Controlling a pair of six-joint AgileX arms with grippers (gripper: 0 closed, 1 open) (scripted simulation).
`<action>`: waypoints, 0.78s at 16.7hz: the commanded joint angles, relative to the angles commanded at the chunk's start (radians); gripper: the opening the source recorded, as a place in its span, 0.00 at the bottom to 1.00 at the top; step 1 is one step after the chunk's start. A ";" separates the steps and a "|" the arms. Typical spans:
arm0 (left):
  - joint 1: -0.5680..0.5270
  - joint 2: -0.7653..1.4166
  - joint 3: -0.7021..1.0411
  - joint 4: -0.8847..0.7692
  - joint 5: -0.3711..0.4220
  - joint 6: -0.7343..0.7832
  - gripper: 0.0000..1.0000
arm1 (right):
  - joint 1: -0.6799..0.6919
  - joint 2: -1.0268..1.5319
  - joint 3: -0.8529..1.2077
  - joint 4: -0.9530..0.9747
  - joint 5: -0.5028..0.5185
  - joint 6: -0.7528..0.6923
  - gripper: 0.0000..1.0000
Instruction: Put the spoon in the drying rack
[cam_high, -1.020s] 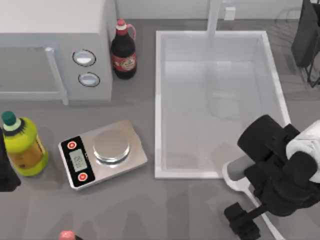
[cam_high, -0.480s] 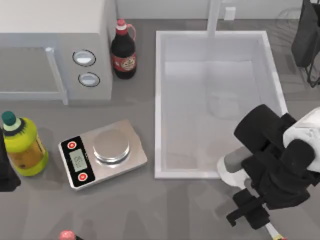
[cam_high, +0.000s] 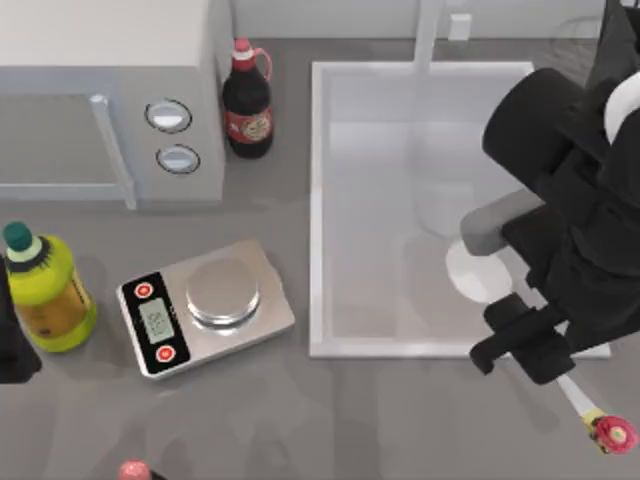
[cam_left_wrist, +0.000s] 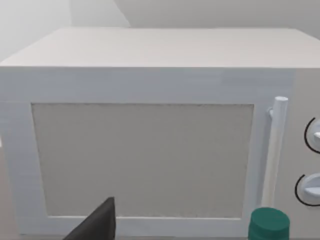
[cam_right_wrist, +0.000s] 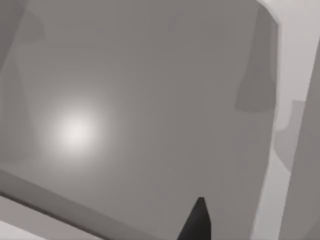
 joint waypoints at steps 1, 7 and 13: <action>0.000 0.000 0.000 0.000 0.000 0.000 1.00 | -0.002 -0.015 0.050 -0.063 -0.001 -0.001 0.00; 0.000 0.000 0.000 0.000 0.000 0.000 1.00 | -0.011 -0.075 0.195 -0.227 -0.003 -0.006 0.00; 0.000 0.000 0.000 0.000 0.000 0.000 1.00 | -0.039 -0.085 0.192 -0.193 -0.022 -0.010 0.00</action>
